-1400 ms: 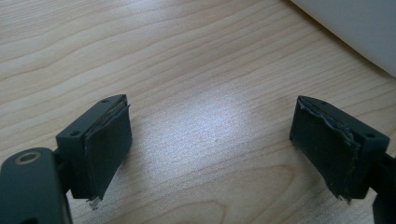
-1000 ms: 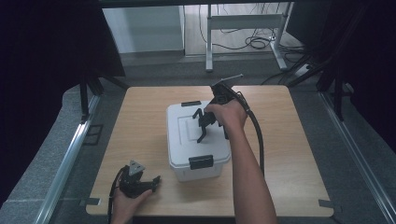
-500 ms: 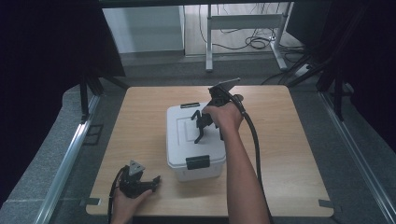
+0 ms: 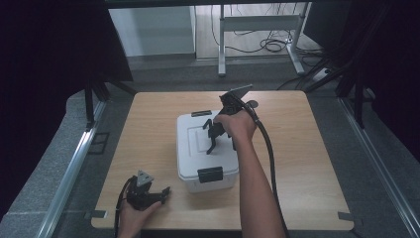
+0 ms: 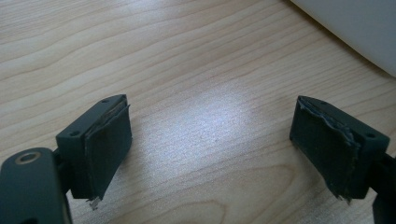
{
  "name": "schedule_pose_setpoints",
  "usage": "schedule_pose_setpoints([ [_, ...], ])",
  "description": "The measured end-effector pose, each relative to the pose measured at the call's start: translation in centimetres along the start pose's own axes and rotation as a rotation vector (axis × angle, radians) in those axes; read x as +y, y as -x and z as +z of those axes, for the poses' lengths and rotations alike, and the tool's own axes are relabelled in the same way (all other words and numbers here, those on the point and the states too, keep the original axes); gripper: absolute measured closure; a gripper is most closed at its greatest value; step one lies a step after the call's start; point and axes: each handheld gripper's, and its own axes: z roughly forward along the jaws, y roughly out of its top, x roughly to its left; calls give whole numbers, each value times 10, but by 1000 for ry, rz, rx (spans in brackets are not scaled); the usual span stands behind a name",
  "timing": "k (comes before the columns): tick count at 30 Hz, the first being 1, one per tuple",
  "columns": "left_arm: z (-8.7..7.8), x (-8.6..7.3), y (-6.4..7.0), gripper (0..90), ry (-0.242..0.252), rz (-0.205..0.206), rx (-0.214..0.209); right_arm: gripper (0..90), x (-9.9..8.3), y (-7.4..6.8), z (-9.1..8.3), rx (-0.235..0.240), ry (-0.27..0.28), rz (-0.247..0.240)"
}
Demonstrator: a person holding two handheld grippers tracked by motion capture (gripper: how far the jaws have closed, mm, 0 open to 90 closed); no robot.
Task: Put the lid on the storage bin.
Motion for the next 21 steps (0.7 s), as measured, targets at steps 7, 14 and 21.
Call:
schedule_pose_setpoints([
  [7,0,0,0,127,0,0,0,840,-2,7,2,21,9,6],
  [14,0,0,0,127,2,-3,0,700,-2,6,-1,16,0,-37],
  [21,0,0,0,127,0,0,0,506,-9,11,-33,40,102,-169],
])
